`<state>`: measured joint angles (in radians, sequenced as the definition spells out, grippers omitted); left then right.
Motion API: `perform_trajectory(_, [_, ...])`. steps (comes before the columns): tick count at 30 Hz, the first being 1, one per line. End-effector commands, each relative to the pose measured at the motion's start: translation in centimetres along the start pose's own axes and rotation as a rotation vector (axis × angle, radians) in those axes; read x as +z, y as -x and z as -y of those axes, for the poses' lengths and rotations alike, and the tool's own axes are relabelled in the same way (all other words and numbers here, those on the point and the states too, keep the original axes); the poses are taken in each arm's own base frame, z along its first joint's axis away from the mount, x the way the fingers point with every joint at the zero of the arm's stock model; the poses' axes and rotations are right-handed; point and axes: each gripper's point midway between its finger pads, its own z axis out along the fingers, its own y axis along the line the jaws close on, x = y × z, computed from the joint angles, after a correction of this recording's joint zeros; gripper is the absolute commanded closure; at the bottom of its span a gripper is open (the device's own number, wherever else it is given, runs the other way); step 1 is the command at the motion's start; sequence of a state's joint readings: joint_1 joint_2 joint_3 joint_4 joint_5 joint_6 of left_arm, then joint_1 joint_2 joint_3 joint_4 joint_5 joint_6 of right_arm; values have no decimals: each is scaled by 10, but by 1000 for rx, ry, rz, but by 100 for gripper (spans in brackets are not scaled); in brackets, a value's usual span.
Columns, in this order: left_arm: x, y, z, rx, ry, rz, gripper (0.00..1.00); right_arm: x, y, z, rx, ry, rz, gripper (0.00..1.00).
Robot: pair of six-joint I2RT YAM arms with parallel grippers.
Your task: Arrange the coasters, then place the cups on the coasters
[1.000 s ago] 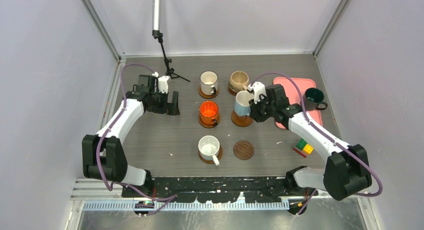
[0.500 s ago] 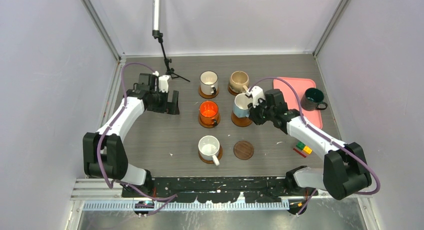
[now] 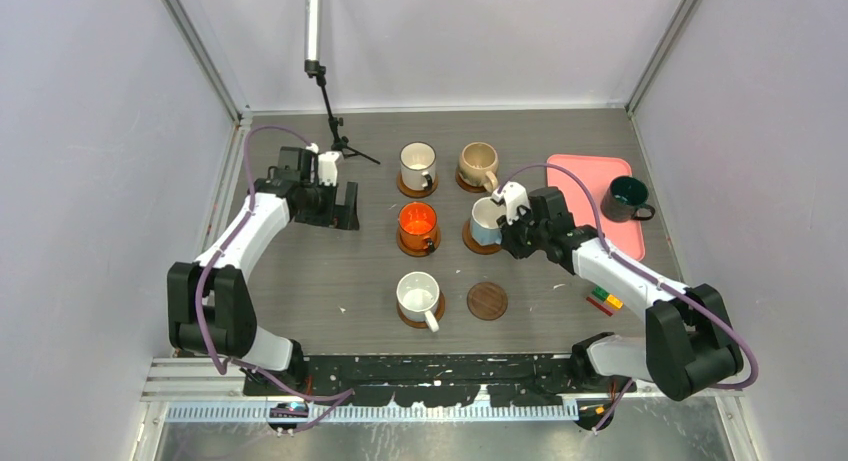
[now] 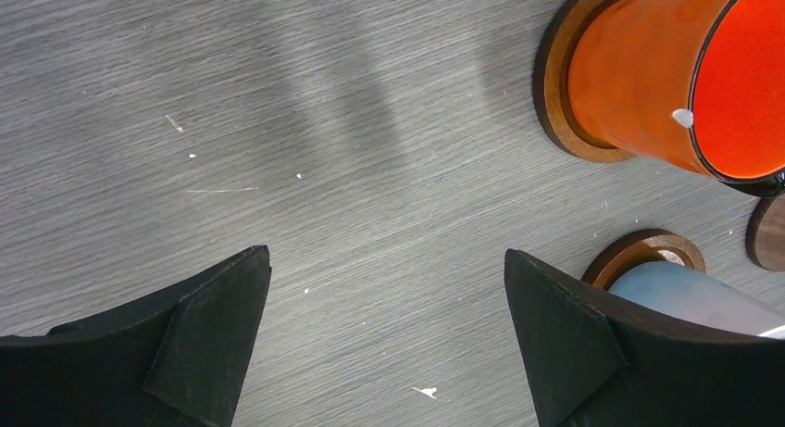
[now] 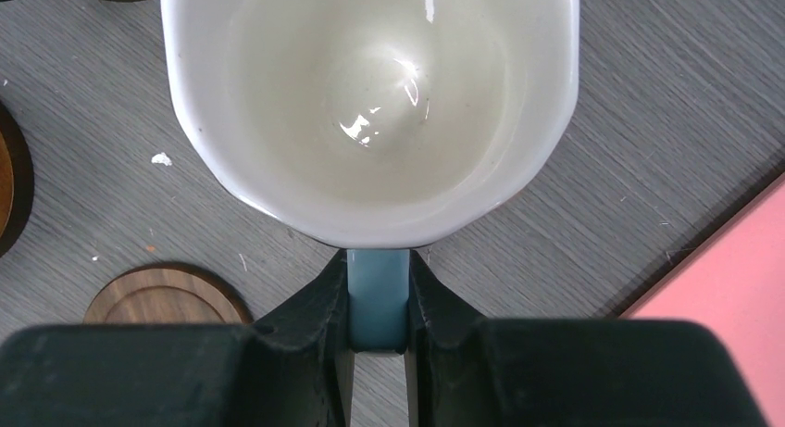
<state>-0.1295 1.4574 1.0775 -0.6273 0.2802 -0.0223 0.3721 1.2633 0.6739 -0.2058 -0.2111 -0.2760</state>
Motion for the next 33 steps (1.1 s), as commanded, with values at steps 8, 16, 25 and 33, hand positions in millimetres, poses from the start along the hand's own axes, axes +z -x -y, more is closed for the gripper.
perform_trajectory(8, [-4, 13, 3, 5, -9, 27, 0, -1, 43, 12, -65, -50, 156, 100])
perform_trajectory(16, [-4, 12, 3, 6, -8, 25, 0, 0, 37, 8, -55, -24, 113, 68])
perform_trajectory(25, [-3, 12, 2, 10, -5, 24, 0, 0, 32, 5, -59, -5, 77, 48])
perform_trajectory(33, [-6, 14, 3, 23, -9, 32, 0, -40, 10, -10, -98, 59, -60, 23])
